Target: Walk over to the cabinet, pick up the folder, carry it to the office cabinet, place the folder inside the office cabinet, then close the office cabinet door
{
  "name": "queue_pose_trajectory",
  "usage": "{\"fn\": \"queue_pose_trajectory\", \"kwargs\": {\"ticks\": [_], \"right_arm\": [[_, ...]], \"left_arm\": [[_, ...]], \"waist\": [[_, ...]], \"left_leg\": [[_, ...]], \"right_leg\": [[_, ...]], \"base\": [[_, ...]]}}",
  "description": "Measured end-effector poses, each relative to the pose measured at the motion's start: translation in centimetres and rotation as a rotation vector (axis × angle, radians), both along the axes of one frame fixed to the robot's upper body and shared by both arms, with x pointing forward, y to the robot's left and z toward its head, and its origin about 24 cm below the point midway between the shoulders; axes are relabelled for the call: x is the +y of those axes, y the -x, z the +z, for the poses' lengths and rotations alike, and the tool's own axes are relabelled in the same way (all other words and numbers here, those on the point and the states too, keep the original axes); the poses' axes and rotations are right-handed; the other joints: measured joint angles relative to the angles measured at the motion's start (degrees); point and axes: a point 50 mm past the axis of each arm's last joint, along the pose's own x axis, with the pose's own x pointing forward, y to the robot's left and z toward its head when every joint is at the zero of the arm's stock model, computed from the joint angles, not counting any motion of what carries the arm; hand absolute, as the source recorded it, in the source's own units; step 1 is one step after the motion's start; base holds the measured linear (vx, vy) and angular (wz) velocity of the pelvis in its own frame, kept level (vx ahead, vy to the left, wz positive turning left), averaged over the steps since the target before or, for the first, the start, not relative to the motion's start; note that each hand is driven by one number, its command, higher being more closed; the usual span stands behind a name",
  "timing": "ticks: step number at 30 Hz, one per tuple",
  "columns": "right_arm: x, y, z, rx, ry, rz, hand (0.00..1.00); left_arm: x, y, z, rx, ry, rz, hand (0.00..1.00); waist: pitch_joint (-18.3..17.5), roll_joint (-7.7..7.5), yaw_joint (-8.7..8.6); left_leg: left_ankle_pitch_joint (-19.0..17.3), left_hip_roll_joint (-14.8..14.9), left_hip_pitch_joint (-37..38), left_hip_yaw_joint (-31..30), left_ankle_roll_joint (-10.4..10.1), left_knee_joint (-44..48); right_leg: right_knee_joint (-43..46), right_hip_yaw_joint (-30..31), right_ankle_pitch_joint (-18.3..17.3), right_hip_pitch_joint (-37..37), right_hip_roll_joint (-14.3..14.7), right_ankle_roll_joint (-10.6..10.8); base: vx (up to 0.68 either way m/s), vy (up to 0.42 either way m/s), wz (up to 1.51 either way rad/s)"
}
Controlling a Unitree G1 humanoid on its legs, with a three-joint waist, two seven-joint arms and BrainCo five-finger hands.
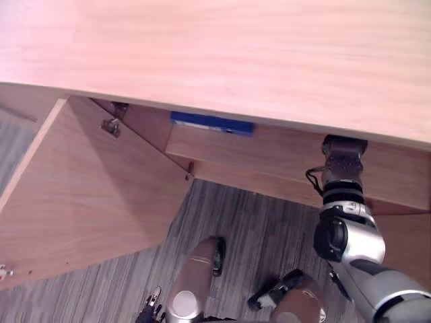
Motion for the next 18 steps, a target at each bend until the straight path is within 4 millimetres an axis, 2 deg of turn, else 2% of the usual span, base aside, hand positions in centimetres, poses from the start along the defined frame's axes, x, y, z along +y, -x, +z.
{"fn": "queue_pose_trajectory", "kwargs": {"ticks": [1,2,3,6,9,13,18], "right_arm": [[-0.2,0.0,0.3,-0.013,-0.012,-0.007,1.0],[-0.8,0.2,0.9,-0.023,-0.021,-0.023,1.0],[-1.6,0.4,1.0,-0.009,-0.05,-0.048,1.0],[-4.1,1.1,1.0,0.027,-0.112,-0.132,1.0],[-3.9,1.0,0.9,0.05,-0.16,-0.138,1.0],[-3.4,0.5,2.1,0.057,-0.187,-0.129,1.0],[-3.1,0.4,1.7,0.118,-0.205,-0.127,1.0]], "left_arm": [[0.0,-0.1,0.0,-0.001,-0.003,0.004,0.0],[-0.5,0.0,-0.1,0.005,0.007,0.007,0.0],[-0.7,0.2,-0.2,0.023,0.009,-0.004,0.0],[-0.7,0.2,-0.3,0.037,-0.001,-0.006,0.0],[-0.8,0.2,-0.3,0.044,-0.006,-0.015,0.0],[-0.7,-0.1,-0.2,0.048,-0.026,-0.022,0.0],[-0.5,-0.9,0.0,0.041,-0.045,-0.029,0.0]], "waist": [[0.31,0.22,0.01],[0.67,1.33,-0.05],[0.65,2.13,-0.57],[0.68,2.29,-0.3],[0.84,2.23,0.42],[0.92,2.26,0.53],[2.21,2.25,0.78]], "left_leg": [[-0.56,-0.02,-1.15,-0.21,-1.04,2.01],[-1.8,0.62,-3.47,-1.73,-3.53,4.6],[-2.85,0.89,-4.12,-3.5,-5.22,4.53],[-2.92,0.52,-5.58,-4.31,-5.34,4.15],[-2.94,-0.31,-5.78,-4.24,-5.32,4.12],[-3.16,-0.44,-8.66,-4.34,-4.98,5.17],[-3.75,-1.52,-11.81,-4.71,-4.98,7.0]], "right_leg": [[-0.61,-0.41,-2.12,0.31,-0.18,-0.53],[1.17,-1.49,-3.77,0.04,0.25,-1.38],[2.41,-3.11,-3.97,-0.07,0.51,-1.76],[5.1,-4.31,-4.07,-1.51,-0.55,-1.96],[6.55,-4.32,-4.09,-1.89,-1.91,-2.0],[7.1,-4.33,-4.18,-4.12,-2.08,-2.18],[8.73,-3.92,-4.59,-6.47,-3.18,-2.47]], "base": [[-0.15,-0.138,0.15],[-0.1,-0.155,0.27],[-0.07,-0.156,0.29],[-0.02,-0.074,0.38],[-0.03,-0.025,0.18],[-0.04,0.017,0.07],[-0.03,0.046,0.1]]}}
